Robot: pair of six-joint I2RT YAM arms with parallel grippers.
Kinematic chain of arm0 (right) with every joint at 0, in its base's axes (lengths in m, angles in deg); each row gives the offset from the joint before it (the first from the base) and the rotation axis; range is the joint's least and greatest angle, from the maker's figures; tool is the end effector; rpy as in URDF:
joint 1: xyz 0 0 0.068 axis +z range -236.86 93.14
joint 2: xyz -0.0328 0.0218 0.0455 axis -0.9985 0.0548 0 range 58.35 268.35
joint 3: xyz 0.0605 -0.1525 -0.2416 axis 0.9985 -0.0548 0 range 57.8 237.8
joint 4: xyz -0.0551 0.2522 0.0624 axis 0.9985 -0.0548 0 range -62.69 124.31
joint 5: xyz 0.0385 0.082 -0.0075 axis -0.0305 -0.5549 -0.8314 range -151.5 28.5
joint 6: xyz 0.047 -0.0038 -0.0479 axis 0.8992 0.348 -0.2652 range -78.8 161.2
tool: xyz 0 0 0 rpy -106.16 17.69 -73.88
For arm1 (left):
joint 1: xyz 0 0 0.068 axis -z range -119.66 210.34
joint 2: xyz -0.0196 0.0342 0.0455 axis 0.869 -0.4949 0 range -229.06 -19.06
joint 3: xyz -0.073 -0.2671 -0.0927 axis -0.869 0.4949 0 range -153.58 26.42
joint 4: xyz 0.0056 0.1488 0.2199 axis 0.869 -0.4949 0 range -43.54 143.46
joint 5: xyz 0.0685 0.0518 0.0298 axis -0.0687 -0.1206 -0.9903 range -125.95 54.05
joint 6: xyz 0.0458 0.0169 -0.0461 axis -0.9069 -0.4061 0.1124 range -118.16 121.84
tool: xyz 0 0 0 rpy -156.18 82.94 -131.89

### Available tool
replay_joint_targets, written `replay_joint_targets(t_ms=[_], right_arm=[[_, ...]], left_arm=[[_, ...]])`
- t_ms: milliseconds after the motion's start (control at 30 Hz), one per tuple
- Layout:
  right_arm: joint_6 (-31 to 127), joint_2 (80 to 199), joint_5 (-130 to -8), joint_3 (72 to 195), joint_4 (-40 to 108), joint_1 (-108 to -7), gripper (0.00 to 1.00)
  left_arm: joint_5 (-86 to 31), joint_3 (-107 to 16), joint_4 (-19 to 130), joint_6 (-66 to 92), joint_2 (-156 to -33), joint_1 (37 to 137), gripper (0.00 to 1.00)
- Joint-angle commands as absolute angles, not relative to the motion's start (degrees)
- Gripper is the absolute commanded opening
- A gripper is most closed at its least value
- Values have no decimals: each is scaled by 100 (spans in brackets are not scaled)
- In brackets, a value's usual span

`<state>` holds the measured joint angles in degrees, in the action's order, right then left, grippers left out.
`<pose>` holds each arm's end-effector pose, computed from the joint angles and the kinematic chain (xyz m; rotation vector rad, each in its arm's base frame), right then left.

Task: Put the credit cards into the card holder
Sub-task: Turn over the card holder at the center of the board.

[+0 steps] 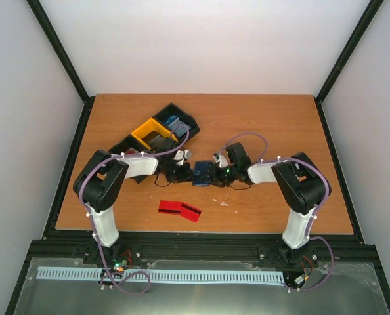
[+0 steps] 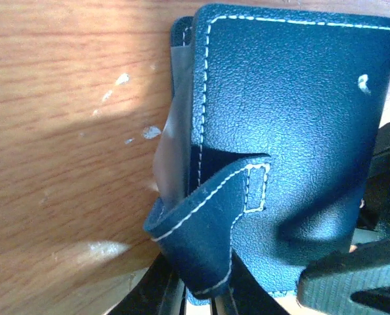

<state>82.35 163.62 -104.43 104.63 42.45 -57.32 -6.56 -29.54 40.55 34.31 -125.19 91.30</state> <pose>0.2853 0.2038 0.1190 -0.1062 2.6763 1.4044 0.2946 -0.2073 0.1254 0.1411 2.8466 -0.9923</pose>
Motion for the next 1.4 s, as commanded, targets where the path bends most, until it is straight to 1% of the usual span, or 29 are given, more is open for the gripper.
replay_joint_targets(t_ms=[0,67,133,167,267,333,467,567,667,833,1000,1100,1167,1367], right_arm=[[8069,16255,-10511,10426,4659,-5615,30],[7884,16000,-9999,10458,4181,-5617,16],[7600,15764,-9488,10640,3567,-5618,7],[7449,15654,-9275,10775,3193,-5620,4],[6919,15458,-8350,11375,1680,-5623,3],[6638,15395,-7653,11806,532,-5650,3],[6339,15137,-6330,12310,-1146,-5662,3],[6364,15046,-5383,12632,-2097,-5655,3],[6497,15016,-4508,12932,-2924,-5632,3],[6583,15526,-3486,13367,-4004,-5451,3],[6591,16279,-3299,13398,-4187,-4968,3],[6626,16719,-3282,13672,-4202,-4621,5],[6583,16982,-3475,13906,-4190,-4369,8],[6425,17251,-4650,14275,-3723,-4021,25]], left_arm=[[-1178,-2830,3681,3275,-12864,9211,12],[-1126,-2820,3731,3203,-12604,9207,17],[-1051,-2758,3810,3153,-12293,9207,25],[-1005,-2722,3844,3107,-12119,9202,28],[-1155,-2635,3866,3076,-11586,9178,39],[-1430,-2607,3836,3179,-11274,9102,44],[-1703,-2458,4026,3534,-10697,8805,46],[-1640,-2392,4228,3692,-10342,8620,52],[-1602,-2476,4241,3757,-10185,8562,53],[-1622,-2592,4208,3785,-10124,8530,55],[-1689,-2613,4076,3687,-10118,8519,56],[-1795,-2557,4013,3640,-10053,8512,56],[-1883,-2529,3953,3620,-9996,8504,56],[-2087,-2555,3800,3549,-9901,8453,58]])
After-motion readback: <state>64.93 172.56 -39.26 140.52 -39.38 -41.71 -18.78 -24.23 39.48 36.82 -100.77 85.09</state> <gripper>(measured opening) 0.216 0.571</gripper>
